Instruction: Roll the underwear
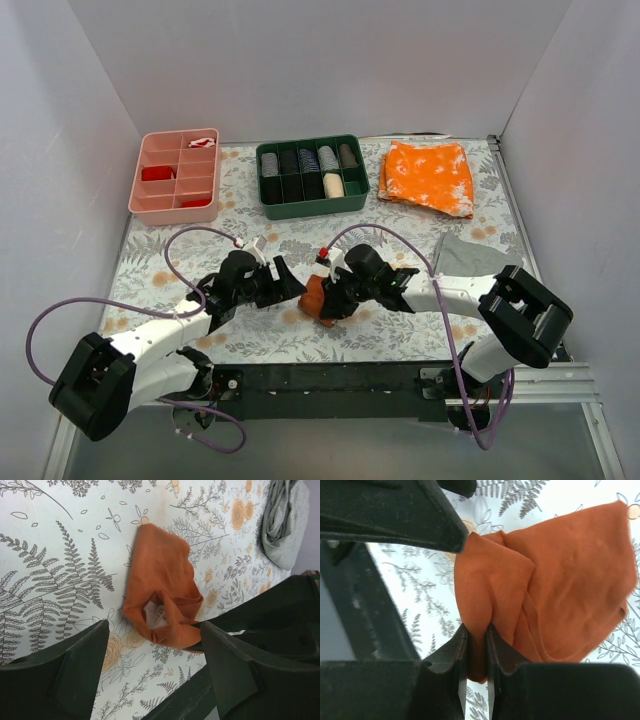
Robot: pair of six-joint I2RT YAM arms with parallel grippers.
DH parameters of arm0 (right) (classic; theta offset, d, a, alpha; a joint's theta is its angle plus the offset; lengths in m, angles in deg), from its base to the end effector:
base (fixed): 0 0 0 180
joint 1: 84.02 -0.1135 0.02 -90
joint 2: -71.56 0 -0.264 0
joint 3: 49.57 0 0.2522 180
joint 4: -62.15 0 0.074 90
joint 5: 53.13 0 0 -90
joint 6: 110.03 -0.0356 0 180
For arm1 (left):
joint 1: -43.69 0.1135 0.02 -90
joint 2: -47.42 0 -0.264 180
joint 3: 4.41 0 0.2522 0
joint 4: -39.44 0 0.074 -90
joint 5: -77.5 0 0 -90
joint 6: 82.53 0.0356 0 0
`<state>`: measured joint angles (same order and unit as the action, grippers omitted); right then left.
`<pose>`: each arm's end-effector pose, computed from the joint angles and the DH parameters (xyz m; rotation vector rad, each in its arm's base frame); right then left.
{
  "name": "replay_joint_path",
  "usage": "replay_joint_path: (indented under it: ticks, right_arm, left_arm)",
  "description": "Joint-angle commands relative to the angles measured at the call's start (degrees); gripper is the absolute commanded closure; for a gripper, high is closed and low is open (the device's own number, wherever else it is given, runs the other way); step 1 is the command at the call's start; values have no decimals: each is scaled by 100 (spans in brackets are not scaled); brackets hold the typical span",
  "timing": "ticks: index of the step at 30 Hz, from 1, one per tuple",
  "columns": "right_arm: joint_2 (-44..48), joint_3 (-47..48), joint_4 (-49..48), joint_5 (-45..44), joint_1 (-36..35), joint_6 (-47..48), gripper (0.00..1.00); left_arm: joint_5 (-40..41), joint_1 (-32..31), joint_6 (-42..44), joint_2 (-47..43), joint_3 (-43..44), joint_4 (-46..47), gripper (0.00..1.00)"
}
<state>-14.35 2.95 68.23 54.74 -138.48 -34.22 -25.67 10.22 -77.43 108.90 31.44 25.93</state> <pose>0.1626 0.2464 0.1695 -0.9970 2.2000 0.9538 0.1670 -0.1202 0.1678 -1.0024 2.4112 -1.2189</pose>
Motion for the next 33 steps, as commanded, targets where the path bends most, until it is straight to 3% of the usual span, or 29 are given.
replay_joint_path:
  ticks: [1,9,21,33]
  right_arm:
    - [57,-193,-820,1464,435,-461,85]
    - [-610,-361,-1639,2300,954,-1233,85]
    - [-1402,-466,-2105,2502,1464,-1902,86]
    - [-1754,-493,-2150,2678,1640,-1912,85]
  left_arm:
    - [-98,25,44,-364,-152,326,27]
    - [-414,25,158,-338,-161,484,26]
    - [-511,25,88,-118,-609,897,25]
    - [-626,25,27,953,-706,2039,28]
